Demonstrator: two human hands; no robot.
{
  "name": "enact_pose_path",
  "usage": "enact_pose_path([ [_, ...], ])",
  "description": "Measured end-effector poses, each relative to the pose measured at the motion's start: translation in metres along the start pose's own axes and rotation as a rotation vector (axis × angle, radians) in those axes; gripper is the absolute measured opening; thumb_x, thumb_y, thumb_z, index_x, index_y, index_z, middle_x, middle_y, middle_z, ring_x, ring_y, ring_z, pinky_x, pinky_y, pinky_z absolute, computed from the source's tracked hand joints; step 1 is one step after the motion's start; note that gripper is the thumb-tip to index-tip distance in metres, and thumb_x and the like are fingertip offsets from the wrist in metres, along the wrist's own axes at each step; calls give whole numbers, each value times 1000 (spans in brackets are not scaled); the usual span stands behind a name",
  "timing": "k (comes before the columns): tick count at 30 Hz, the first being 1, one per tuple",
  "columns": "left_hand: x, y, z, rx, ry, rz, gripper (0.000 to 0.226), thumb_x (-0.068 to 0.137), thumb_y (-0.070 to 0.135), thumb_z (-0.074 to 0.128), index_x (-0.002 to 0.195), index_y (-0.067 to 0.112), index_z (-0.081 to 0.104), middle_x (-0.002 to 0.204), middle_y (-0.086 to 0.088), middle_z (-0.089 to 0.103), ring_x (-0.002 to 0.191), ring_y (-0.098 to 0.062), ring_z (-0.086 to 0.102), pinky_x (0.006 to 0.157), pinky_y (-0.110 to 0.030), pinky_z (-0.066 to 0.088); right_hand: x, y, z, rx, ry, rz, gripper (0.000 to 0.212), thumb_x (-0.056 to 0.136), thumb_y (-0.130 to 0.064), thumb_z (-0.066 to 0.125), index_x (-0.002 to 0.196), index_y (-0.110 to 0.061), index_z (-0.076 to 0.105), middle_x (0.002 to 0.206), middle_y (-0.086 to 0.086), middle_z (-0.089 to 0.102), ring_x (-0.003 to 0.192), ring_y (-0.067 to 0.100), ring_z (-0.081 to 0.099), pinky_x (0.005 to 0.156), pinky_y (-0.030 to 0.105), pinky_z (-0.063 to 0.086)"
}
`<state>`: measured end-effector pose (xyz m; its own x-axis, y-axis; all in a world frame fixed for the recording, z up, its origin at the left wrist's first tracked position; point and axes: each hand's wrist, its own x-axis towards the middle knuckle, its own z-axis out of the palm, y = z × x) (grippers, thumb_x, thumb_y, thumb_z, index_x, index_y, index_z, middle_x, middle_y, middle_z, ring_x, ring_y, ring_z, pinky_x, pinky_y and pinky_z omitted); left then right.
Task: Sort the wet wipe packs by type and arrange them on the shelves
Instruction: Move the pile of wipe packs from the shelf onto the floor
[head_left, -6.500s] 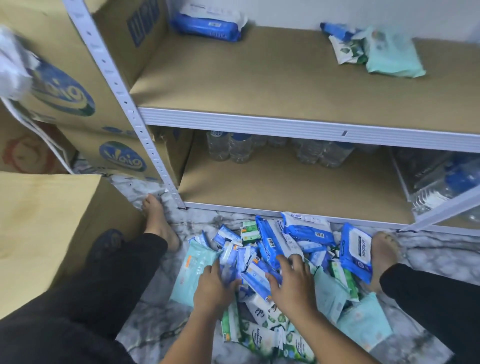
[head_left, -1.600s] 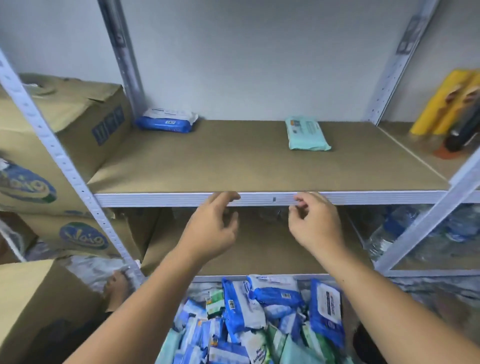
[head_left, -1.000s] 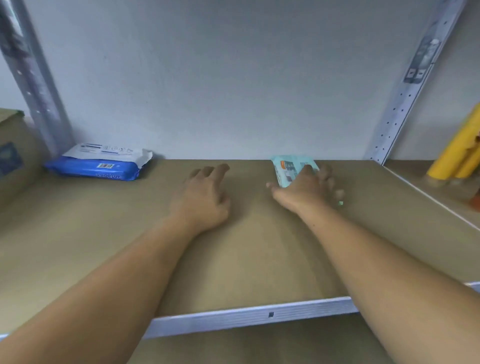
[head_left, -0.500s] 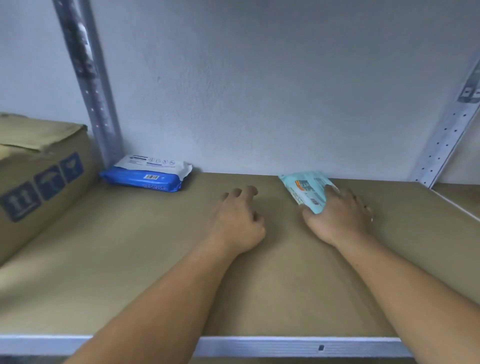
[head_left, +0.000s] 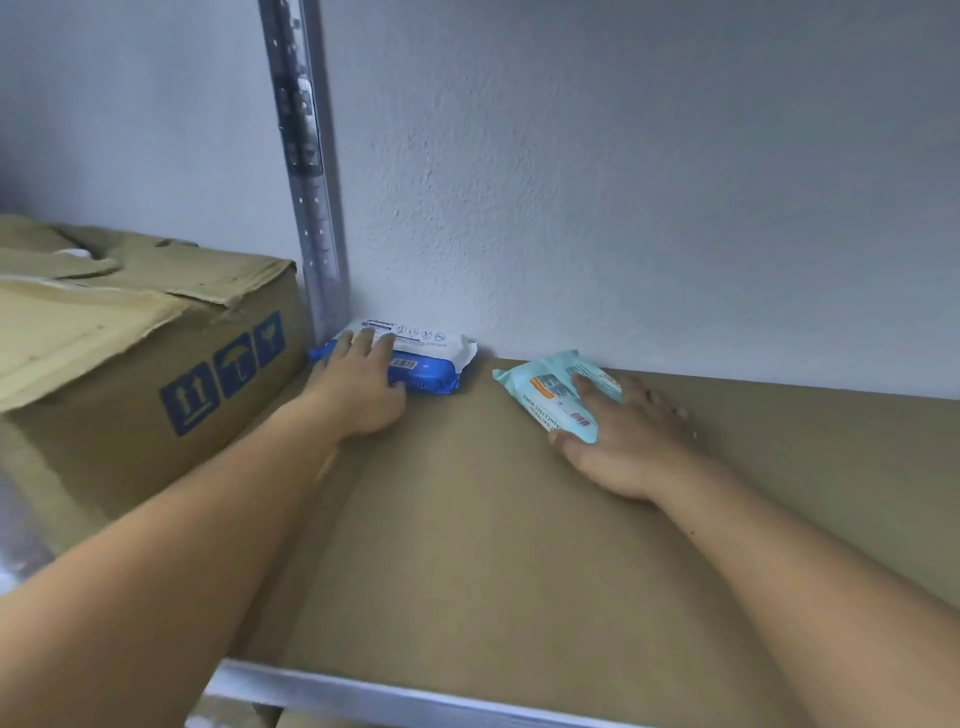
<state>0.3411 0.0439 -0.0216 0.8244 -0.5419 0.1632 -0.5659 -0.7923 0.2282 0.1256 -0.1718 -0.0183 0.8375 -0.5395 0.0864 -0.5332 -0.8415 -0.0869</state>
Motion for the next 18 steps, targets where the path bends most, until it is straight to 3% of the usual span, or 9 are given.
enact_pose_path([
  [3, 2, -1, 5, 171, -17, 2, 76, 95, 61, 39, 158, 23, 18, 161, -3, 25, 148, -31, 22, 117, -51, 23, 8, -11, 6, 5, 4, 16, 83, 85, -83, 26, 157, -45, 6, 159, 5, 22, 142, 33, 25, 112, 52, 24],
  [5, -6, 12, 1, 320, 67, 28, 69, 93, 59, 38, 153, 25, 31, 149, -4, 38, 138, -31, 35, 109, -51, 28, 10, -13, 9, 11, 30, 32, 82, 85, -84, 22, 156, -46, 8, 159, 3, 23, 141, 32, 25, 111, 52, 24],
  [7, -12, 22, -9, 382, 107, 98, 53, 90, 54, 43, 133, 25, 53, 123, -4, 49, 117, -28, 49, 100, -46, 34, 11, -13, 11, 11, 40, 38, 80, 86, -82, 21, 156, -46, 8, 160, 2, 22, 142, 31, 24, 111, 51, 23],
  [8, -15, 24, -14, 353, 102, 119, 47, 87, 55, 47, 123, 26, 58, 113, -2, 49, 108, -27, 51, 95, -43, 35, 12, -13, 12, 5, 37, 40, 79, 86, -81, 22, 156, -46, 8, 161, 1, 21, 142, 31, 24, 110, 51, 23],
  [10, -23, 25, -19, 230, 56, 120, 46, 81, 64, 56, 111, 29, 57, 112, -1, 48, 111, -28, 48, 95, -44, 35, 12, -13, 11, -3, 20, 46, 80, 86, -80, 23, 156, -46, 7, 162, 1, 19, 144, 31, 22, 111, 51, 22],
  [13, -39, 24, -18, 134, -48, 53, 56, 73, 76, 58, 107, 34, 46, 122, 3, 49, 119, -30, 45, 97, -51, 35, 7, -14, 9, 0, -6, 64, 80, 86, -79, 25, 156, -46, 6, 162, 3, 18, 144, 32, 21, 111, 51, 21],
  [16, -56, 24, -18, 93, -48, -2, 52, 74, 73, 57, 104, 33, 42, 117, 2, 57, 106, -27, 55, 87, -45, 36, -11, -16, 5, 6, -23, 80, 80, 86, -79, 25, 156, -45, 6, 160, 4, 19, 142, 31, 21, 110, 50, 21],
  [18, -75, 28, -23, 39, -52, -36, 52, 71, 74, 59, 102, 36, 43, 117, 3, 55, 109, -25, 53, 88, -44, 35, -32, -17, 2, 15, -21, 82, 80, 86, -79, 26, 156, -45, 7, 158, 3, 20, 141, 30, 22, 109, 49, 22],
])
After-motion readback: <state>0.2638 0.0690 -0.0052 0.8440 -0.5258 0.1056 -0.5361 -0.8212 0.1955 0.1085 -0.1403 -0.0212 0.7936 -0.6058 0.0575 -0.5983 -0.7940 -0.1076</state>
